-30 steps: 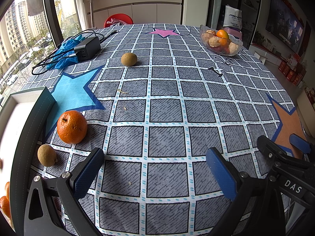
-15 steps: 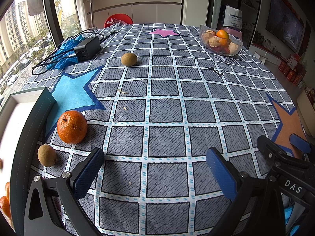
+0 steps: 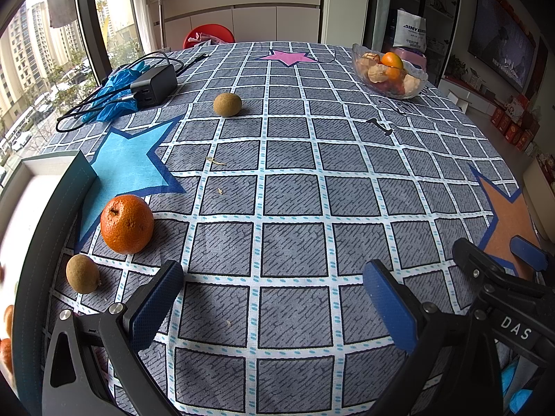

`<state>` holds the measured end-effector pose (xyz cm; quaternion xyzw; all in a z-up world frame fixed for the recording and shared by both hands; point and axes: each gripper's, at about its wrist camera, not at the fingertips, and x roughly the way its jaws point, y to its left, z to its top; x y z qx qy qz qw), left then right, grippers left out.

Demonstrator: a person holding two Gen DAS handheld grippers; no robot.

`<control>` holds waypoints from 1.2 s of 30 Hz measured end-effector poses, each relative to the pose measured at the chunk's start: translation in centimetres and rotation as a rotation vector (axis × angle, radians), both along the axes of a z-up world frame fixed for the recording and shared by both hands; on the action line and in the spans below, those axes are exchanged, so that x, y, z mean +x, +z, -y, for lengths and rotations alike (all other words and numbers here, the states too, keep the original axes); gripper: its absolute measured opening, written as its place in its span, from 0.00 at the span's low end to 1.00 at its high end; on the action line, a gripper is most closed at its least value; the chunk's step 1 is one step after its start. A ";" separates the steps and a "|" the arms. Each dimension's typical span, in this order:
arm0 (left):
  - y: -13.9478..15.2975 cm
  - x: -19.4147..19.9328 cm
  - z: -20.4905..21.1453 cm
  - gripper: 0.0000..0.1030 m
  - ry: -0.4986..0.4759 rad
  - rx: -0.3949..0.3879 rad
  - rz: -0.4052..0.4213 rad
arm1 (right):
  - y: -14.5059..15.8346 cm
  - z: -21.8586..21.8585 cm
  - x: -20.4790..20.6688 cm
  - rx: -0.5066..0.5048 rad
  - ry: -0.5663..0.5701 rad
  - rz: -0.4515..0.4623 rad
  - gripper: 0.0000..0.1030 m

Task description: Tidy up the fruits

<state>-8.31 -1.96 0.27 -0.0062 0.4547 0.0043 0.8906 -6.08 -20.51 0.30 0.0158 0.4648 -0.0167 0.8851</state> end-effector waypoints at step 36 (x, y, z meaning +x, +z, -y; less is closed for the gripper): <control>1.0 -6.9 -8.3 1.00 0.113 0.006 -0.065 | 0.1 -0.1 -2.3 0.006 0.034 -0.008 1.00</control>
